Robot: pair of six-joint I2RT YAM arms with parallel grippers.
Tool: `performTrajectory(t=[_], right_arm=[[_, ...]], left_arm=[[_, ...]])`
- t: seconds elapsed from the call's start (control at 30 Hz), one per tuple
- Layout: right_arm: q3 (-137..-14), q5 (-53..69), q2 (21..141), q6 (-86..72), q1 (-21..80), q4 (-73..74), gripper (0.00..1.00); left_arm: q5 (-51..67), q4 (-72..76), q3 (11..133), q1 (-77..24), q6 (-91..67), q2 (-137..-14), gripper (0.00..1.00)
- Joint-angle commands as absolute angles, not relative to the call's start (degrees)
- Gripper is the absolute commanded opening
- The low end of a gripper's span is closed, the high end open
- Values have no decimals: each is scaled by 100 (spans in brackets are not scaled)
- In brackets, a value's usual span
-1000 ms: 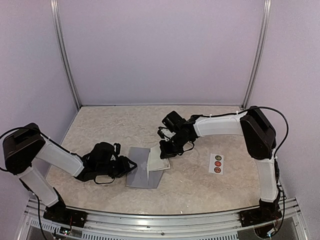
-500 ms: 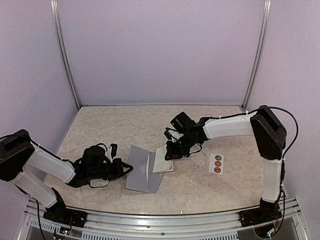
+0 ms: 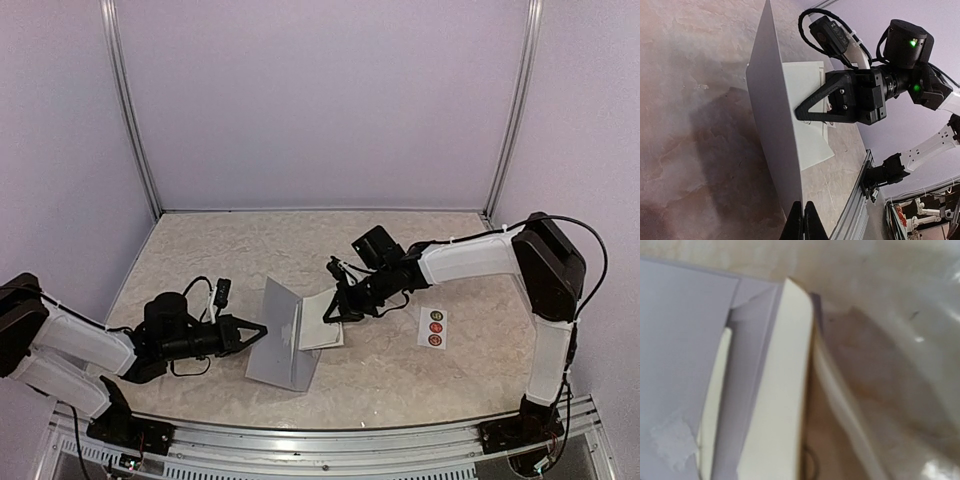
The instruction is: Place the letter into the envelope and seal it
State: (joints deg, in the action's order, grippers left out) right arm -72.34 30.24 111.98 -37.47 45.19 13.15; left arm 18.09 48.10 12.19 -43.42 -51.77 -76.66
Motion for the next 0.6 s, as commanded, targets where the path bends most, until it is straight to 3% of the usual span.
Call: performTrajectory(t=[0.0,0.57], right_arm=[[-6932,3679,11157,-3953,4509,630,0],[-6206,4774,10574,-4448,4479,-1235,0]], left_arm=[[2203,5543,1124,-4296,-5110,-7572,0],[2416,5354,1105,-4250,-5138,-6731,0]])
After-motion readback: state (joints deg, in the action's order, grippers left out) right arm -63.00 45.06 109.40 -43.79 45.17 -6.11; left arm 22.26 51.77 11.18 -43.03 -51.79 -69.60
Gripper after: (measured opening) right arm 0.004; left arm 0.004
